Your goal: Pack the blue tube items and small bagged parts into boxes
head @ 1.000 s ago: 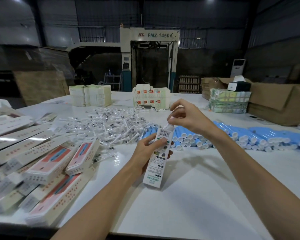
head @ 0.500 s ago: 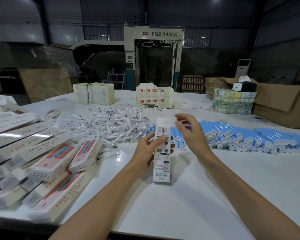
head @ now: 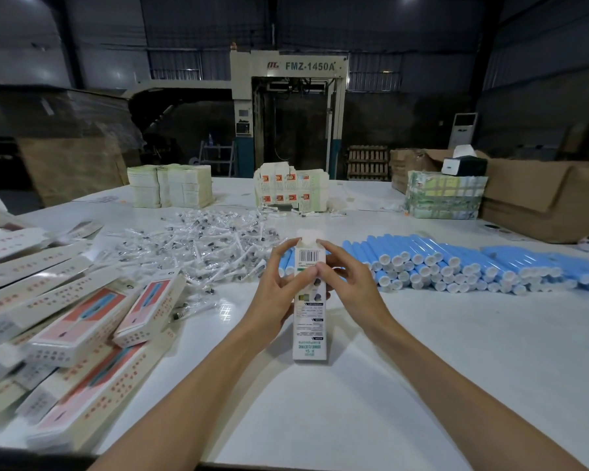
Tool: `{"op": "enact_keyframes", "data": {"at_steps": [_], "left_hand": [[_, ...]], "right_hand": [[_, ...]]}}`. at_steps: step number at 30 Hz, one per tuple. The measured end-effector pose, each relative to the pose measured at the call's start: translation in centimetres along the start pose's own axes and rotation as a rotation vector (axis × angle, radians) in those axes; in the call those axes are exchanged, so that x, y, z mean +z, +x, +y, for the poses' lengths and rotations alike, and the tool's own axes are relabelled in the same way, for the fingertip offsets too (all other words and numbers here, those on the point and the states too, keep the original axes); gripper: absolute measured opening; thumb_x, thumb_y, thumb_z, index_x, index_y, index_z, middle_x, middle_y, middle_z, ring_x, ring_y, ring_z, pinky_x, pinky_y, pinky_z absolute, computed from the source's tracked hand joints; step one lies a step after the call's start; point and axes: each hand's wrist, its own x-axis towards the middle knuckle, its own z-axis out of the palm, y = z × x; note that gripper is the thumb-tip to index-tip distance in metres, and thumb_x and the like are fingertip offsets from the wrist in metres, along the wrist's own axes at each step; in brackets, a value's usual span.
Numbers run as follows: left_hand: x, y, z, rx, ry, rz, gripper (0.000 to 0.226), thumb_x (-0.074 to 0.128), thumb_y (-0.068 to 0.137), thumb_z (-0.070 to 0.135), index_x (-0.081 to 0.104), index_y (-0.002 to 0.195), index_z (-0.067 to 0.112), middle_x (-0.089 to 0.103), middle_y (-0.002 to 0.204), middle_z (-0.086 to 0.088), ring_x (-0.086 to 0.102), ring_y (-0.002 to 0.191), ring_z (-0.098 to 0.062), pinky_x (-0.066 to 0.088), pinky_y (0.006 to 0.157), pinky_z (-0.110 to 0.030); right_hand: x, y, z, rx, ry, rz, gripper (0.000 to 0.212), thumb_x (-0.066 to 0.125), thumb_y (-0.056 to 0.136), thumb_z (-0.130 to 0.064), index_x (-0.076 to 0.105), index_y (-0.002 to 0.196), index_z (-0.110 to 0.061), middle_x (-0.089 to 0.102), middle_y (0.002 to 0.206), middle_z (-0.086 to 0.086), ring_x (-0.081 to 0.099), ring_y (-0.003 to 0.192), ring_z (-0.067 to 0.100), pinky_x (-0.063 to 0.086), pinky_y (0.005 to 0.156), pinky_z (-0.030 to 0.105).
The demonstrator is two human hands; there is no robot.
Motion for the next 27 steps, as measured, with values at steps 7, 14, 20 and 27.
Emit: {"op": "enact_keyframes", "data": {"at_steps": [7,14,20,27], "left_hand": [[0.5,-0.3,0.7,0.176,0.311,0.118,0.040,0.079,0.099,0.033,0.063,0.135,0.037,0.079,0.120,0.001,0.078,0.107,-0.023,0.065,0.073,-0.034],[0.4,-0.8,1.1,0.134,0.280,0.140,0.031,0.081,0.098,0.026,0.071,0.125,0.039,0.081,0.112,-0.001,0.080,0.099,-0.023,0.063,0.067,-0.032],[1.2,-1.0,0.7,0.046,0.218,0.056,0.042,0.082,0.096,0.026,0.069,0.136,0.030,0.081,0.117,-0.008,0.080,0.100,-0.030,0.064,0.074,-0.035],[1.3,-1.2,1.0,0.032,0.224,0.026,0.041,0.082,0.096,0.027,0.070,0.135,0.034,0.081,0.116,-0.008,0.080,0.099,-0.031,0.064,0.074,-0.036]], "right_hand": [[-0.2,0.1,-0.2,-0.006,-0.039,-0.029,0.022,0.058,0.107,-0.025,0.062,0.129,-0.027,0.071,0.115,-0.002,0.065,0.103,0.012,0.054,0.087,0.023],[-0.7,0.2,0.4,-0.008,-0.046,-0.084,0.017,0.057,0.108,-0.027,0.065,0.123,-0.022,0.074,0.109,0.000,0.069,0.103,0.019,0.057,0.092,0.036],[-1.4,0.7,0.7,0.134,0.116,0.105,0.017,0.055,0.109,-0.031,0.056,0.126,-0.030,0.079,0.094,0.010,0.070,0.082,0.019,0.058,0.076,0.034],[-2.5,1.0,0.2,0.020,0.018,0.009,0.007,0.056,0.109,-0.018,0.061,0.113,-0.020,0.079,0.087,0.010,0.067,0.073,0.025,0.055,0.066,0.035]]}}
